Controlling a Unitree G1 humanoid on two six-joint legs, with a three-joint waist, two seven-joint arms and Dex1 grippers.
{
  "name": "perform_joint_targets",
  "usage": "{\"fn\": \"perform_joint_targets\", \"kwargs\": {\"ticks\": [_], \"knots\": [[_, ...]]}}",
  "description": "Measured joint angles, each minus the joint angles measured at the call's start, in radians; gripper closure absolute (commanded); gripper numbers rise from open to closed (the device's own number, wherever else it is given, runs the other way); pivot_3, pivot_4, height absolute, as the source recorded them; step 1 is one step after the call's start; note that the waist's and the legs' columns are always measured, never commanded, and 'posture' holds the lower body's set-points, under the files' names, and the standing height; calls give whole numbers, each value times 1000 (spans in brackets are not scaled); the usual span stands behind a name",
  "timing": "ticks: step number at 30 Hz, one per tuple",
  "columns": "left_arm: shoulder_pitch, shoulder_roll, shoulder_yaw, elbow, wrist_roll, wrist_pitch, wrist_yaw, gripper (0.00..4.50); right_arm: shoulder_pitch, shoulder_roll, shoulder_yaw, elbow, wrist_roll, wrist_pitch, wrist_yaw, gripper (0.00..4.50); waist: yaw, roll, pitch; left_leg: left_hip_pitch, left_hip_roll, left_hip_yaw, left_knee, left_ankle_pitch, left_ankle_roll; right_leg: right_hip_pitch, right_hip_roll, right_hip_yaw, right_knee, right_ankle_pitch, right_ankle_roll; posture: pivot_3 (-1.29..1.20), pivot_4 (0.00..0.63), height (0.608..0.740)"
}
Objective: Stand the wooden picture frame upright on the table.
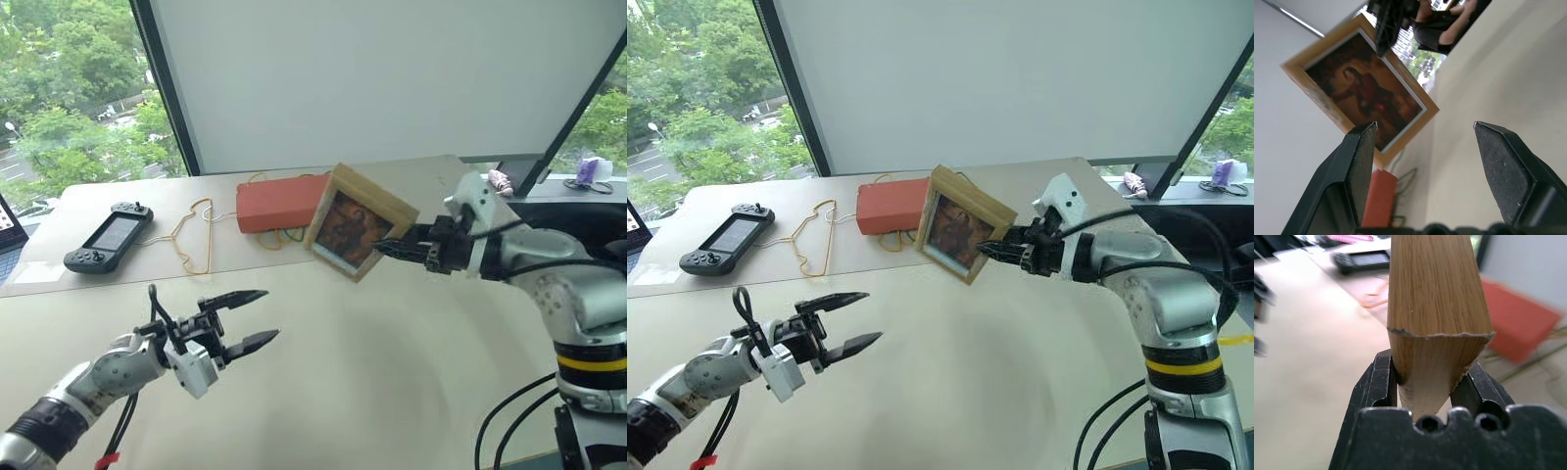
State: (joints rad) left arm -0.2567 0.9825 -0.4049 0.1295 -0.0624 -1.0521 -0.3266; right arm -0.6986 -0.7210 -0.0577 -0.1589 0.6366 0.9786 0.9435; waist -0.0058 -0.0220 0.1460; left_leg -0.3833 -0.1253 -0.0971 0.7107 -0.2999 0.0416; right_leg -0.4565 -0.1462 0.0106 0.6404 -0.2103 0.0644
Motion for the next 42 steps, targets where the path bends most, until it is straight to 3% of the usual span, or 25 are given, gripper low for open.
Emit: {"fn": "perform_joint_targets", "kwargs": {"ticks": [6, 13, 14, 19, 27, 34, 38, 42], "knots": [[34, -58, 66, -44, -1, 37, -76, 1097, -3, -18, 71, 134, 6, 82, 58, 2992, -6, 0, 0, -1, 0, 1, 0, 0, 0, -2, 0, 0, 0, 0, 0, 0, 150, 740], [71, -106, 120, -77, -3, 70, -142, 1097, -6, -24, 110, 141, -12, 64, 84, 2992, -9, 0, 0, 0, 0, 1, 0, 0, 0, -1, 0, 0, 0, 0, 0, 0, 150, 740], [74, -114, 126, -77, -3, 71, -152, 1061, -10, -22, 112, 143, -15, 65, 84, 2232, -8, 0, 0, 0, 0, 1, 0, 0, 0, -1, 0, 0, 0, 0, 0, 0, 150, 740], [70, -159, 150, -78, -3, 80, -192, 1061, -10, -3, 128, 151, -15, 76, 77, 640, -7, 0, 0, 0, 0, 1, 0, 0, 0, -1, -1, 0, 0, 0, 0, 0, 150, 740], [66, -197, 179, -77, -3, 99, -240, 1061, 16, -34, 42, 92, 32, 143, 47, 640, -4, 0, 0, -1, 0, 1, 0, 0, 0, -1, -1, 0, 0, 0, 0, 0, 150, 740], [107, -199, 203, -107, -64, 208, -282, 1061, 250, -137, -98, -82, 32, 185, -57, 640, 8, 0, 0, -1, 0, 2, 0, 0, 1, -2, -1, 0, 0, 0, 0, 0, 150, 740], [228, -145, 203, -245, -261, 553, -347, 1061, 548, -155, -205, -360, 17, 28, -31, 640, 6, 1, 0, 1, 0, 1, -1, -1, 2, -1, 0, 0, 0, 0, 0, 0, 150, 740], [288, -143, 246, -403, -459, 880, -317, 1061, 763, -42, -259, -578, 37, -110, -32, 640, 7, 1, 0, 5, 0, 2, 0, -4, 6, 3, 0, 2, 1, 0, 1, 0, 150, 740]]}}
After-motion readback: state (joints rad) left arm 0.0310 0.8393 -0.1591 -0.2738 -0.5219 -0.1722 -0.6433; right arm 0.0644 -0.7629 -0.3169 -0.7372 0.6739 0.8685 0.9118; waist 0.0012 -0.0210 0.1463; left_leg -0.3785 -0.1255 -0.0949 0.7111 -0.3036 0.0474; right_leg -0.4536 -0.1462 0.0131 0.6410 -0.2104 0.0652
